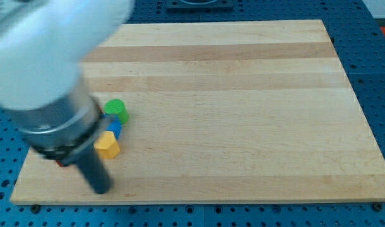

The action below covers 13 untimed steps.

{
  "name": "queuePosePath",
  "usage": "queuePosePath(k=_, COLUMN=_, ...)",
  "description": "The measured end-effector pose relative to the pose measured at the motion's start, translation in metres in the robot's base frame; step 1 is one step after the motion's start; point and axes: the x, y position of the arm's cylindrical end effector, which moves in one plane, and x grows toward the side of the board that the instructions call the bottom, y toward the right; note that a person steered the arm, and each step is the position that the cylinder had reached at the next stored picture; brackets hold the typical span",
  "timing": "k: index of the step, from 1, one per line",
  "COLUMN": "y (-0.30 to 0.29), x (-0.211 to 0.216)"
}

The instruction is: Push the red star and the yellow hexagon towards the bottom center

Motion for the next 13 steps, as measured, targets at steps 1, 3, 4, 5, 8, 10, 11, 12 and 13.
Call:
queuePosePath(k=1, y=-0.077, x=0.000)
queuePosePath(k=3, y=-0.100, x=-0.044)
queuePosePath(k=4, y=-0.050, x=-0.050)
queuePosePath(k=5, y=-0.015, x=-0.066)
queuePosePath(k=8, y=0.089, x=-0.072)
queuePosePath(k=10, y=0.116, x=-0.059)
queuePosePath(k=11, y=0.115, x=-0.059)
queuePosePath(k=12, y=0.104, x=-0.059)
queuePosePath(k=13, y=0.104, x=-0.059)
